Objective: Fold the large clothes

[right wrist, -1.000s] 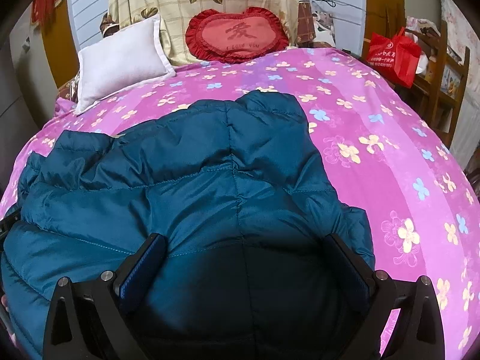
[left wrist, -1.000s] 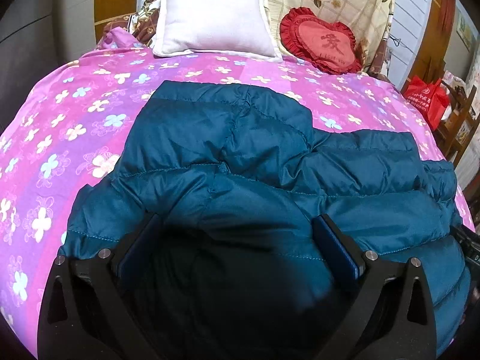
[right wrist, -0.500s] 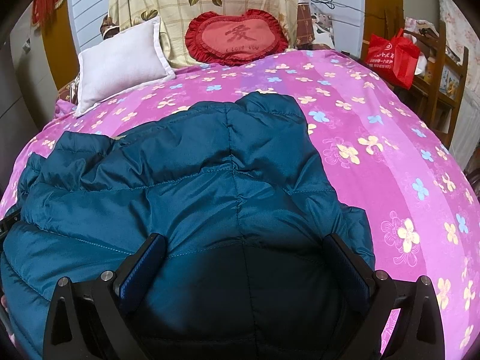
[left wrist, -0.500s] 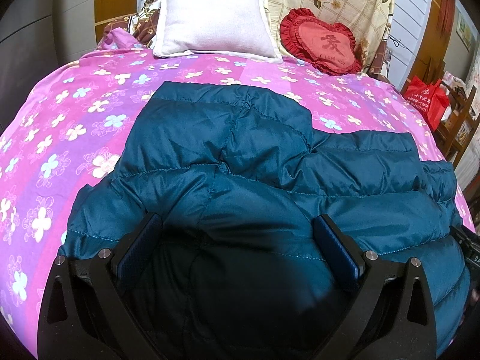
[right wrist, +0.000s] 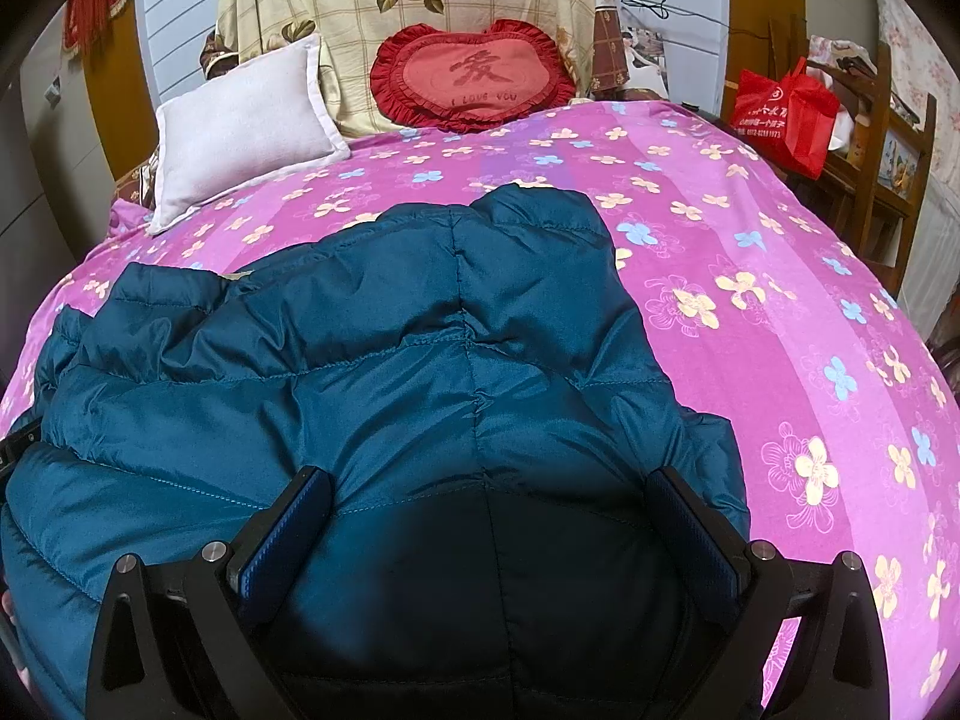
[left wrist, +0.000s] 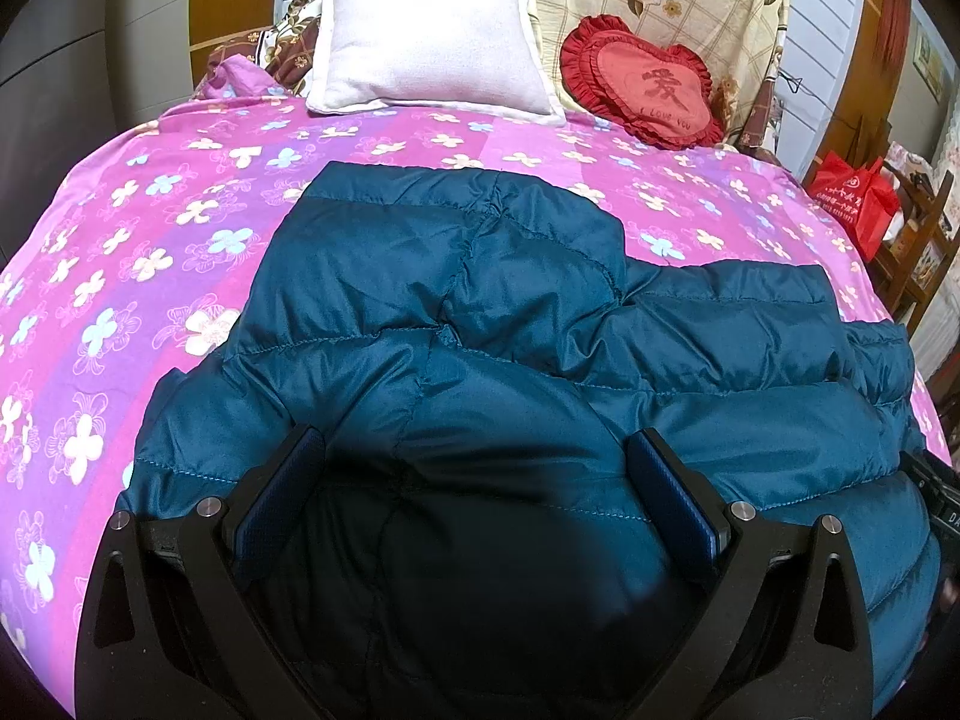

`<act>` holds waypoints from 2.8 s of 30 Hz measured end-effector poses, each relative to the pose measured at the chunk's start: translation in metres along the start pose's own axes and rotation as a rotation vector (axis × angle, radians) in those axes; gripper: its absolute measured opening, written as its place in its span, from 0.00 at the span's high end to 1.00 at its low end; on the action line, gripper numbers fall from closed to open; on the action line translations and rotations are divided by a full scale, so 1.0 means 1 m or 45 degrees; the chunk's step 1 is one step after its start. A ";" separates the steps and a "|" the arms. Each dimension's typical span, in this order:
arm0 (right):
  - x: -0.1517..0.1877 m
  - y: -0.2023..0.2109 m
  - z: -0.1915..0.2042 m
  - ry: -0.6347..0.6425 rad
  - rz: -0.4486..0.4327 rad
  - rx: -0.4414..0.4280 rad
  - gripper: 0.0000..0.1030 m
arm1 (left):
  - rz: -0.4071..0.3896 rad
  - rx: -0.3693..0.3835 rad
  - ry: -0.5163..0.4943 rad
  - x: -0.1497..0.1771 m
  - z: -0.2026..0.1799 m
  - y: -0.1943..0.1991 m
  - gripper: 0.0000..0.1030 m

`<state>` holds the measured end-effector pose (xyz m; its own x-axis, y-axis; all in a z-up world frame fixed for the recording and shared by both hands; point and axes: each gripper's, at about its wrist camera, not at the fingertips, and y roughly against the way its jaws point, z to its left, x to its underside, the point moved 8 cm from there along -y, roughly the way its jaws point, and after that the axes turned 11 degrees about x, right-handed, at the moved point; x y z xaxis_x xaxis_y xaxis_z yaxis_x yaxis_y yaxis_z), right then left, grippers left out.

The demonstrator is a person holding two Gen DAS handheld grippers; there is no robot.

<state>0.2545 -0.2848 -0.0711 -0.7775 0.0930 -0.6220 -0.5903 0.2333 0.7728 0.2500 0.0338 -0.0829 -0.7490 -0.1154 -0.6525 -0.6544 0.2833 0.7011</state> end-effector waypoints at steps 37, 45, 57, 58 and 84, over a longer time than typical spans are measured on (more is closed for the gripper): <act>-0.007 0.011 -0.004 -0.012 0.002 0.030 0.00 | 0.074 0.298 0.406 0.005 0.109 0.011 0.31; -0.016 0.021 -0.014 -0.006 0.023 -0.002 0.00 | 0.026 0.220 0.349 0.001 0.105 0.013 0.66; -0.026 0.002 -0.122 -0.304 0.073 -0.274 0.00 | 0.004 0.161 0.332 0.003 0.105 0.012 0.62; -0.027 0.001 -0.117 -0.287 0.067 -0.298 0.00 | 0.003 0.156 0.330 0.003 0.105 0.012 0.61; 0.019 -0.029 -0.066 -0.083 0.107 -0.756 0.00 | 0.057 0.235 0.351 0.004 0.109 0.005 0.40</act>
<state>0.2423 -0.3533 -0.0968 -0.8228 0.1516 -0.5477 -0.5623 -0.3563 0.7462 0.2550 0.1386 -0.1140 -0.7931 -0.3448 -0.5022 -0.6091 0.4590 0.6468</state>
